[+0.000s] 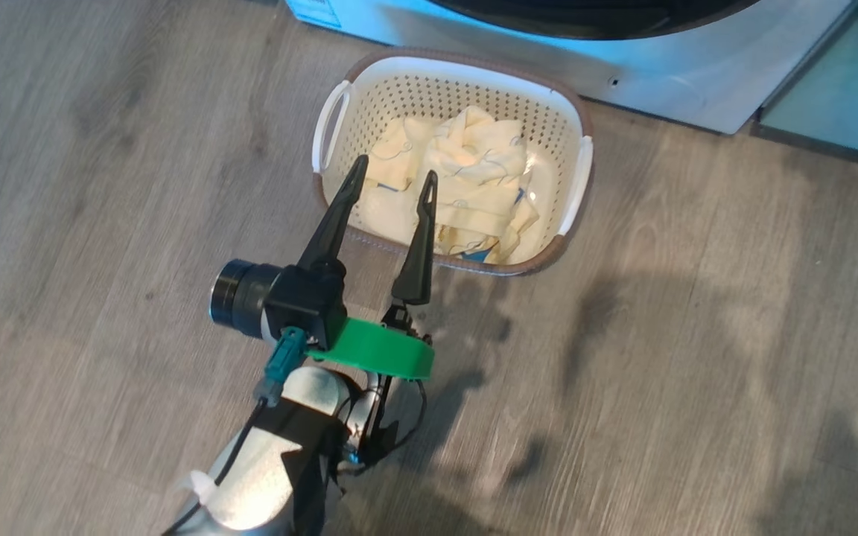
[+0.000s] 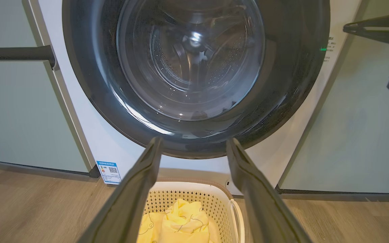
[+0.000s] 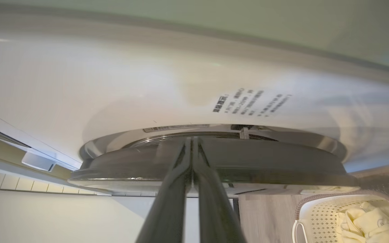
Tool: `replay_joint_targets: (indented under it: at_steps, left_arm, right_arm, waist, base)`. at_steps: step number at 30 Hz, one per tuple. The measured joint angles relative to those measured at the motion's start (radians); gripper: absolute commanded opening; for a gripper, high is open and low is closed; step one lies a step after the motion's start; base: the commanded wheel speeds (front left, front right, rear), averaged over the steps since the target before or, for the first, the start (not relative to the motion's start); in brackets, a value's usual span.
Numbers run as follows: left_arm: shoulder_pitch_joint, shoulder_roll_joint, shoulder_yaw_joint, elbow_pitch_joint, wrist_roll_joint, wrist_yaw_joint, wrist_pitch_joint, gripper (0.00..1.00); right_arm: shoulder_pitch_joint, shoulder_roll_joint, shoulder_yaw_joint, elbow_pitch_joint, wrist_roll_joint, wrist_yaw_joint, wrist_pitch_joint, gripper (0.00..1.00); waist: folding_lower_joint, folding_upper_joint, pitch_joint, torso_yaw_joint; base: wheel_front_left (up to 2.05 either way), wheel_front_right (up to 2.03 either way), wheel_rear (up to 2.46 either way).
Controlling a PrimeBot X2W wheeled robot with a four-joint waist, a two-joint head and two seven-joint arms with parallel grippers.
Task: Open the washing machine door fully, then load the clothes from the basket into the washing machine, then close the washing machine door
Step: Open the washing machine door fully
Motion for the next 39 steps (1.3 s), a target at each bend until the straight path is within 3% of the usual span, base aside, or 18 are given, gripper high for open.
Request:
replay_joint_targets:
  at_steps: [20,39]
  left_arm:
    - [-0.052,-0.001,-0.057,-0.014,-0.035,0.032,0.000,1.00]
    - [-0.052,-0.002,-0.057,-0.016,-0.042,0.042,0.000,1.00]
  right_arm:
    - [-0.210,-0.001,0.061,0.164,-0.093,0.000,0.013,0.00]
    - [-0.164,-0.005,0.097,0.107,-0.065,0.000,0.109,0.00]
  waist:
    - [-0.0001,0.0000,0.074,0.049]
    - [-0.0001,0.0000,0.063,0.040]
  base:
    - [0.00,0.00,0.00]
    - [0.00,0.00,0.00]
